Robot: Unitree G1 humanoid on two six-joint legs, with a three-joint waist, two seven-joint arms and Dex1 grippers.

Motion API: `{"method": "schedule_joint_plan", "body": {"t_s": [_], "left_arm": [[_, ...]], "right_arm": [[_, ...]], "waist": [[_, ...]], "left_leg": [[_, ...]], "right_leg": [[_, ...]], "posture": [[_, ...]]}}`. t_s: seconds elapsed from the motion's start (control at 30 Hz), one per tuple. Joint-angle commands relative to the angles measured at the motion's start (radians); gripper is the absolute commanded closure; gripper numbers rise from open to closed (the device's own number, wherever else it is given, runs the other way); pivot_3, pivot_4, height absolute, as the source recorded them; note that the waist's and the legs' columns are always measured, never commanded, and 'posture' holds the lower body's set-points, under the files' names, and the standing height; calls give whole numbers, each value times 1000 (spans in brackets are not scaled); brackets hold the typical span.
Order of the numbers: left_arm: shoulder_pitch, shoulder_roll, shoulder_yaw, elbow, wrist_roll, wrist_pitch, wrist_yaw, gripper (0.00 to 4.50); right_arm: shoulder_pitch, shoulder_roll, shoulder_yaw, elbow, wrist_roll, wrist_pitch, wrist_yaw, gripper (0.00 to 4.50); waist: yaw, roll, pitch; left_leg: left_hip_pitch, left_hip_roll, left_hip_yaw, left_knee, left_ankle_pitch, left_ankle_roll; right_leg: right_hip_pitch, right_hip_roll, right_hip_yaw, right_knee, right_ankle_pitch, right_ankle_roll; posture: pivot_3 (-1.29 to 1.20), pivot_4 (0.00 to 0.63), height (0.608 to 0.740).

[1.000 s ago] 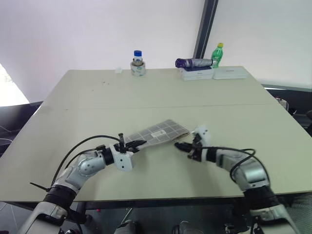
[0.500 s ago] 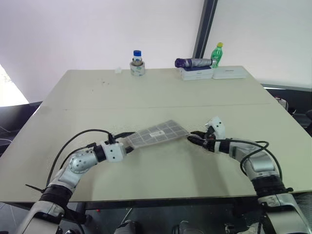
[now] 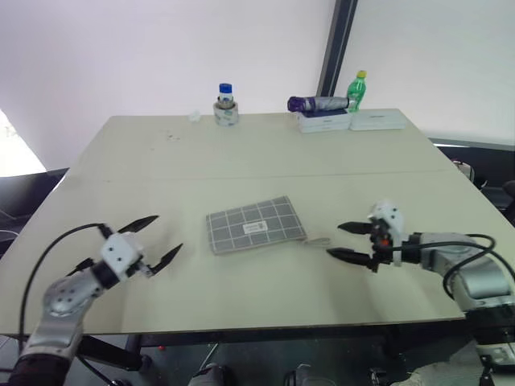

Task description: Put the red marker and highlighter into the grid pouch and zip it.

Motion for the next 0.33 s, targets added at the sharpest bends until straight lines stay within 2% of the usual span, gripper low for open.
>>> {"method": "schedule_joint_plan", "body": {"t_s": [0.03, 0.17, 0.33], "left_arm": [[71, 31, 138, -95, -91, 124, 19, 0], [145, 44, 241, -92, -109, 201, 12, 0], [138, 29, 272, -79, -119, 233, -31, 0]], "right_arm": [[53, -21, -86, 59, -17, -112, -14, 15], [88, -28, -123, 109, -32, -167, -31, 15], [82, -16, -122, 129, -35, -198, -46, 15]], "waist": [[5, 0, 0], [0, 0, 0], [-2, 0, 0]], "left_leg": [[0, 0, 0, 0, 0, 0], [0, 0, -1, 0, -1, 1], [1, 0, -1, 0, -1, 0]], "right_leg": [[1, 0, 0, -1, 0, 0], [2, 0, 0, -3, 0, 0], [1, 0, 0, -3, 0, 0]], "posture": [[0, 150, 740], [0, 150, 740], [0, 150, 740]]}}
